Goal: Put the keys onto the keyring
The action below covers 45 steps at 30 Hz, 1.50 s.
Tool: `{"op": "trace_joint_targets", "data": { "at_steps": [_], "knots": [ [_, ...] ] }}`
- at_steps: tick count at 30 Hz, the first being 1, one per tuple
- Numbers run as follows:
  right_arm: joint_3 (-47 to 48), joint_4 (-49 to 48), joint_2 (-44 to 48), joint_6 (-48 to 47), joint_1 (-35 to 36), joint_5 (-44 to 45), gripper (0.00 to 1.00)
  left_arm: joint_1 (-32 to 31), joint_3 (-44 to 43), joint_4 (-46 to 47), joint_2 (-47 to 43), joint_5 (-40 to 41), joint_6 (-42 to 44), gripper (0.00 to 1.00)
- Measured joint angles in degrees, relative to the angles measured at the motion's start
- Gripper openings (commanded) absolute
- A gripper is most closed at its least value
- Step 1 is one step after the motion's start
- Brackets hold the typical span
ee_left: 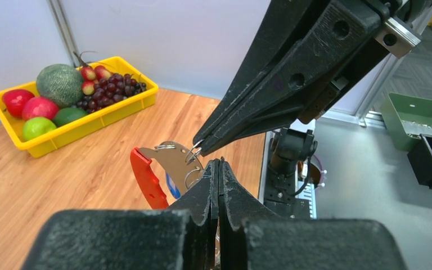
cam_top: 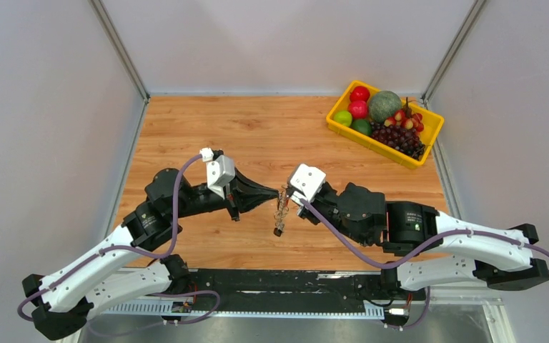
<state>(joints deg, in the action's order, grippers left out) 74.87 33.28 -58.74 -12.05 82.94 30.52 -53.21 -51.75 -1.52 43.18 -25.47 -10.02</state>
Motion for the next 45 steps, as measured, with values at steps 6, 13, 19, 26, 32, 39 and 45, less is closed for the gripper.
{"op": "trace_joint_targets", "data": {
  "at_steps": [6,13,19,26,32,39,45],
  "knots": [
    [0.0,-1.2,-0.1,-0.8,1.9,2.5,0.00,0.0,-0.6,-0.9,0.2,1.1,0.0,0.00],
    [0.0,-1.9,-0.8,-1.7,4.6,5.8,0.00,0.0,-1.7,-2.3,0.8,3.0,-0.1,0.00],
    [0.0,-2.4,-1.5,-2.2,6.2,8.8,0.00,0.0,-1.8,-3.0,0.8,3.3,-0.1,0.00],
    [0.0,-2.8,-2.0,-2.4,7.5,11.3,0.00,0.0,-1.8,-3.0,0.7,3.3,-0.3,0.00],
    [0.0,-3.0,-3.4,-2.7,7.9,13.0,0.00,0.0,-1.8,-2.9,0.2,3.3,-0.4,0.00],
    [0.0,-3.1,-3.9,-2.9,8.9,13.8,0.00,0.0,-1.8,-2.9,-0.5,3.3,-0.6,0.00],
    [0.0,-3.2,-3.9,-3.1,10.3,15.6,0.00,0.0,-1.8,-2.9,-0.6,3.2,-0.6,0.00]
  ]
}}
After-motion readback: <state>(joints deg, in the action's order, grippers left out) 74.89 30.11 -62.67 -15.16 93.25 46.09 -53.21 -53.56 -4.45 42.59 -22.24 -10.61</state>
